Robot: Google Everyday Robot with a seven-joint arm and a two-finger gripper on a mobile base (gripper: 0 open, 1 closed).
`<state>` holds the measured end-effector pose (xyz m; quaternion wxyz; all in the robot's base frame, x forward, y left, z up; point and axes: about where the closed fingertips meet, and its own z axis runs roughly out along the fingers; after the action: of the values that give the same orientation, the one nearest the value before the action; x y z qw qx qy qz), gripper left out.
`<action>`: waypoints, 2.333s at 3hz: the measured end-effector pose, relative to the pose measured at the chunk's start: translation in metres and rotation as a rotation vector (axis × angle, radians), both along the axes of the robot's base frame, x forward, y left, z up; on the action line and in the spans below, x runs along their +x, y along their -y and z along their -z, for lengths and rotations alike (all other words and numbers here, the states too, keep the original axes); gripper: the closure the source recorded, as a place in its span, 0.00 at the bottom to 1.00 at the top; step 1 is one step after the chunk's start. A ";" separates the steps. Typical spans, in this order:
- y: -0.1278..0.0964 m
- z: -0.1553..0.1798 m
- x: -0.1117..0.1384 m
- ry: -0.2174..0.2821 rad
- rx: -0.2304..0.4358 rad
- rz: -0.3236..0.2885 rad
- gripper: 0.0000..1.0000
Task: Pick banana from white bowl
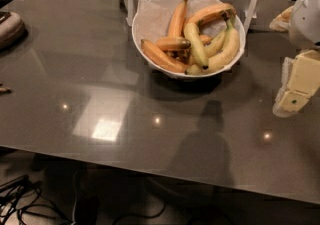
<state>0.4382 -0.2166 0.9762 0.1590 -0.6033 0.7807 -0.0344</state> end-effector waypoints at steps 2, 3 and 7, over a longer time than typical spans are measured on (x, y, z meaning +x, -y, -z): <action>-0.016 0.002 0.020 0.018 0.033 -0.058 0.00; -0.036 0.004 0.051 0.055 0.036 -0.187 0.00; -0.068 0.001 0.086 0.233 0.095 -0.459 0.00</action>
Offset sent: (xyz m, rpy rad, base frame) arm 0.0440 0.0340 -0.0093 0.0717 -0.0180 0.1319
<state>0.5244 -0.1484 0.9751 0.2797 -0.7484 0.6006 -0.0301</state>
